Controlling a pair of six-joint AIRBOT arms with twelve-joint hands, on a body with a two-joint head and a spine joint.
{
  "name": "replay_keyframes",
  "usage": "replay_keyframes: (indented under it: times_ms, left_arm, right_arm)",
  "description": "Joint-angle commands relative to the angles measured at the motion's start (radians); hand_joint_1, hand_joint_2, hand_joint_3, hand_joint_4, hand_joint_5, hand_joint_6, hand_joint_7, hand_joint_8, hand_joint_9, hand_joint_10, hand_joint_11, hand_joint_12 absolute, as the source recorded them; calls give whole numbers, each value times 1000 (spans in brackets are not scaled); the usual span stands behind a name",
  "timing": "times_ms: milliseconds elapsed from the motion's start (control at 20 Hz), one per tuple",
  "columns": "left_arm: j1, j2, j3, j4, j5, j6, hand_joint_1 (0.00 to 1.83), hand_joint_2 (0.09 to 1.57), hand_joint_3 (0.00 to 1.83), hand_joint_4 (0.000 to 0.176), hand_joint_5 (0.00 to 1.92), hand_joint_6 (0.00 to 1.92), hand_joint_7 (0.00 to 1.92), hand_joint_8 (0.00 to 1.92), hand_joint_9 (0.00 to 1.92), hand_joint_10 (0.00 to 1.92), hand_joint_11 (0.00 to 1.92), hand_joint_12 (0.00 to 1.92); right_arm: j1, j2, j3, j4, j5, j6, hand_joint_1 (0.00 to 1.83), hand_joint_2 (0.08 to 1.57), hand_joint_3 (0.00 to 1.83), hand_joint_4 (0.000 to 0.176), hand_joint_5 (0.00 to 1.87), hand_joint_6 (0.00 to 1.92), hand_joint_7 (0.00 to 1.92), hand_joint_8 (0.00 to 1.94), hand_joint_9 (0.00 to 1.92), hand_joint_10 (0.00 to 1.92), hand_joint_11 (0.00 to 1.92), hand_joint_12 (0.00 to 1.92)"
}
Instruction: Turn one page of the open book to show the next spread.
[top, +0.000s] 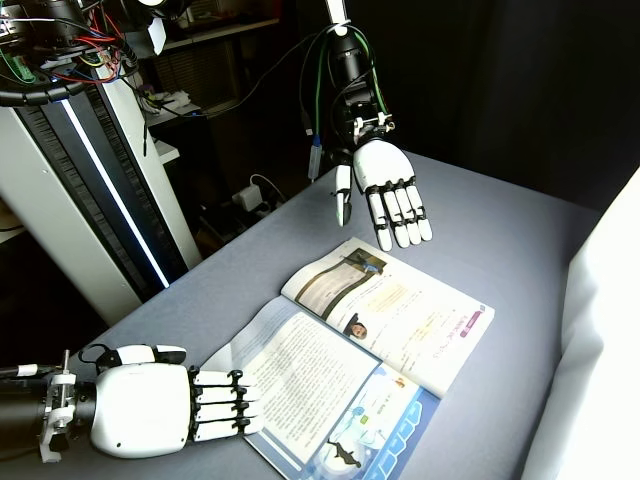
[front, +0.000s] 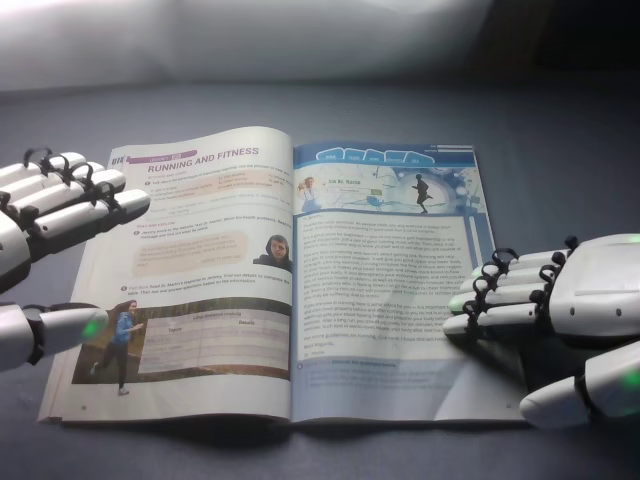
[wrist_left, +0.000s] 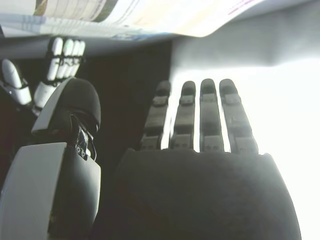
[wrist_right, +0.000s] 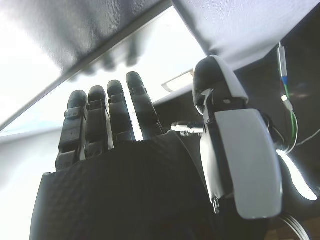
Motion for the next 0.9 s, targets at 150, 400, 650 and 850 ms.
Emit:
replay_keyframes:
  times_ms: [150, 400, 650, 850]
  left_arm:
    - [2, 14, -5, -28, -132, 5, 81, 1380, 1, 46, 40, 3, 0, 0, 0, 0, 0, 0]
    - [21, 29, -16, -52, -154, 20, 112, 1382, 0, 37, 46, 5, 0, 0, 0, 0, 0, 0]
    - [79, 46, -31, -109, -207, 33, 158, 1376, 0, 42, 64, 7, 0, 0, 0, 0, 0, 0]
    - [142, 60, -47, -154, -249, 36, 197, 1371, 0, 43, 70, 3, 0, 0, 0, 0, 0, 0]
  right_arm:
    - [14, -30, 18, 7, 45, 15, 0, 1285, 0, 0, 66, 3, 0, 0, 0, 0, 0, 0]
    - [32, -87, 52, 5, 63, 15, 0, 1277, 0, 0, 0, 0, 0, 0, 0, 0, 0, 0]
    - [77, -177, 112, 10, 88, 9, 0, 1275, 0, 0, 13, 5, 0, 0, 0, 0, 0, 0]
    - [117, -258, 163, 55, 115, -44, 0, 1307, 8, 0, 35, 15, 0, 0, 0, 0, 0, 0]
